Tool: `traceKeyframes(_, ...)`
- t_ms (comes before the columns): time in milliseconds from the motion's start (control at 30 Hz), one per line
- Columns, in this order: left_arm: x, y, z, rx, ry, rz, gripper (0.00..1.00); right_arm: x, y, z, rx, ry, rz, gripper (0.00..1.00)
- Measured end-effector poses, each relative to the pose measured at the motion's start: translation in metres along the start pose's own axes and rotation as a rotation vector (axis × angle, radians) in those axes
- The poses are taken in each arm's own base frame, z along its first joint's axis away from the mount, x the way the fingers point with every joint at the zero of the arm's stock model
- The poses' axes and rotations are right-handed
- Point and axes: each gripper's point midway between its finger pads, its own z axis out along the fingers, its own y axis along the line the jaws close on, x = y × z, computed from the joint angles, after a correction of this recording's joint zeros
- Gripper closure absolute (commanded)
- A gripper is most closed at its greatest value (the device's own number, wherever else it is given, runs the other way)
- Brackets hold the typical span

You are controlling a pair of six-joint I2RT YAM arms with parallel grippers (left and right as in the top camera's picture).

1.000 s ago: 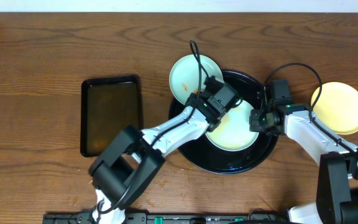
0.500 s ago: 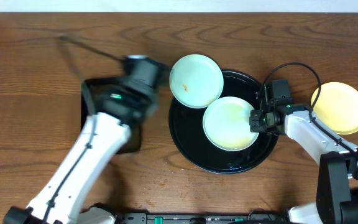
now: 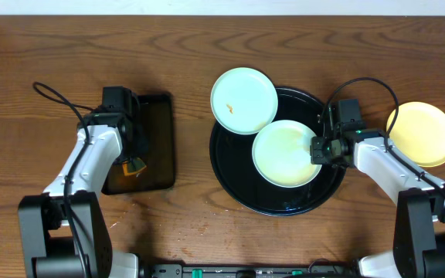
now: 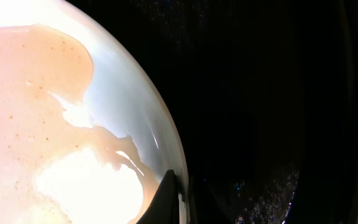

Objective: Clean dirty plates on tray and stack at the side

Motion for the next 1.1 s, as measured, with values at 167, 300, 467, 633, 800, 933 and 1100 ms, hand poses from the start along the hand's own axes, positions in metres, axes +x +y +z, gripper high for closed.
traceKeyframes(167, 0.005, -0.022, -0.014, 0.108, 0.000, 0.055, 0.52, 0.001, 0.004, 0.003, -0.023, 0.009, -0.032, 0.81)
traceKeyframes(300, 0.008, -0.054, -0.043, 0.225, -0.052, 0.125, 0.51, 0.002, 0.008, 0.003, -0.046, 0.012, -0.051, 0.81)
traceKeyframes(467, 0.024, -0.104, -0.073, 0.347, -0.093, 0.259, 0.51, -0.003, 0.012, 0.004, -0.068, -0.014, -0.064, 0.95)
traceKeyframes(633, 0.044, -0.143, -0.081, 0.412, -0.103, 0.380, 0.51, -0.007, 0.022, 0.006, -0.135, -0.055, -0.069, 0.99)
traceKeyframes(800, 0.061, -0.174, -0.083, 0.458, -0.110, 0.467, 0.51, -0.006, 0.031, 0.007, -0.189, -0.063, -0.073, 0.99)
traceKeyframes(933, 0.075, -0.184, -0.072, 0.448, -0.070, 0.511, 0.51, 0.000, 0.031, 0.005, -0.192, -0.035, -0.068, 0.99)
traceKeyframes(1100, 0.080, -0.186, -0.064, 0.435, -0.044, 0.521, 0.51, 0.023, 0.024, -0.008, -0.149, 0.047, -0.056, 0.99)
